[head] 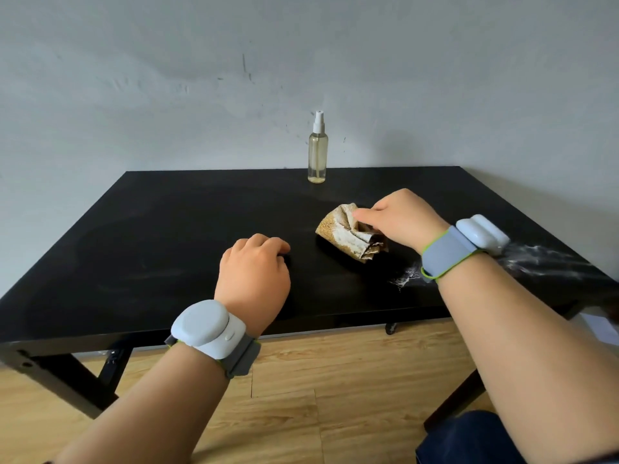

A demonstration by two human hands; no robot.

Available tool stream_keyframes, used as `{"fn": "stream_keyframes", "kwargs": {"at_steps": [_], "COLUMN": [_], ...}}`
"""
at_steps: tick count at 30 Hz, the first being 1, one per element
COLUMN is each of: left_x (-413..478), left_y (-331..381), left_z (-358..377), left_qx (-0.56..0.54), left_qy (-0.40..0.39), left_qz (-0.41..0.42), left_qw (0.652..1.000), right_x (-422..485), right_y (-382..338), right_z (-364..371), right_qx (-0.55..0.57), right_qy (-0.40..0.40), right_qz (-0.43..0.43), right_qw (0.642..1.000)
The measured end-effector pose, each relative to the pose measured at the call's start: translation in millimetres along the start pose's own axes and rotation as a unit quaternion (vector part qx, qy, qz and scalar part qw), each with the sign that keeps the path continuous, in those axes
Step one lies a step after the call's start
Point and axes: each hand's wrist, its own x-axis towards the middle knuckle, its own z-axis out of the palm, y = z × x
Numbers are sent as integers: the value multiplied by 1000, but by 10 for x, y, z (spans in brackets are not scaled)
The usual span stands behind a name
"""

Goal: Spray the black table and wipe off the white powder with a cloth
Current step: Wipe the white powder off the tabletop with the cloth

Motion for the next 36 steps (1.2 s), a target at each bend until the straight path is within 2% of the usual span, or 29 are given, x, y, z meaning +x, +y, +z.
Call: {"fn": "stream_keyframes", "kwargs": {"at_steps": [5, 8, 11, 14, 18, 23, 26, 28, 32, 34, 36], "left_x": [14, 37, 126, 179, 179, 211, 223, 241, 313, 323, 324], "left_y": [234, 314, 319, 349, 343, 246, 194, 157, 100, 109, 108], "left_z": [23, -26, -99, -193, -263, -298, -347, -381, -367, -358, -347], "left_qx": [-99, -194, -305, -467, -631, -730, -786, -802, -799, -790, -770], "left_qy": [-7, -27, -39, -75, -140, -187, -156, -121, -94, -76, -36], "left_qz": [21, -20, -84, -166, -199, -208, -196, -196, -215, -204, -189], "left_qw": [995, 980, 948, 865, 737, 623, 565, 551, 553, 573, 609], "right_x": [104, 96, 23, -13, -27, -41, -73, -90, -107, -114, -124], "right_y": [-145, -180, -227, -285, -353, -358, -329, -321, -316, -314, -311], "right_z": [153, 111, -18, -125, -157, -151, -137, -121, -93, -80, -61], "right_qx": [7, 62, 166, 216, 306, 397, 398, 381, 362, 363, 363], "right_qy": [-15, -5, 16, 19, -12, -131, -195, -223, -261, -255, -248], "right_qz": [22, 1, -28, -52, -47, -68, -77, -64, -14, 10, 44], "right_qw": [1000, 998, 986, 975, 951, 906, 893, 895, 895, 896, 897]}}
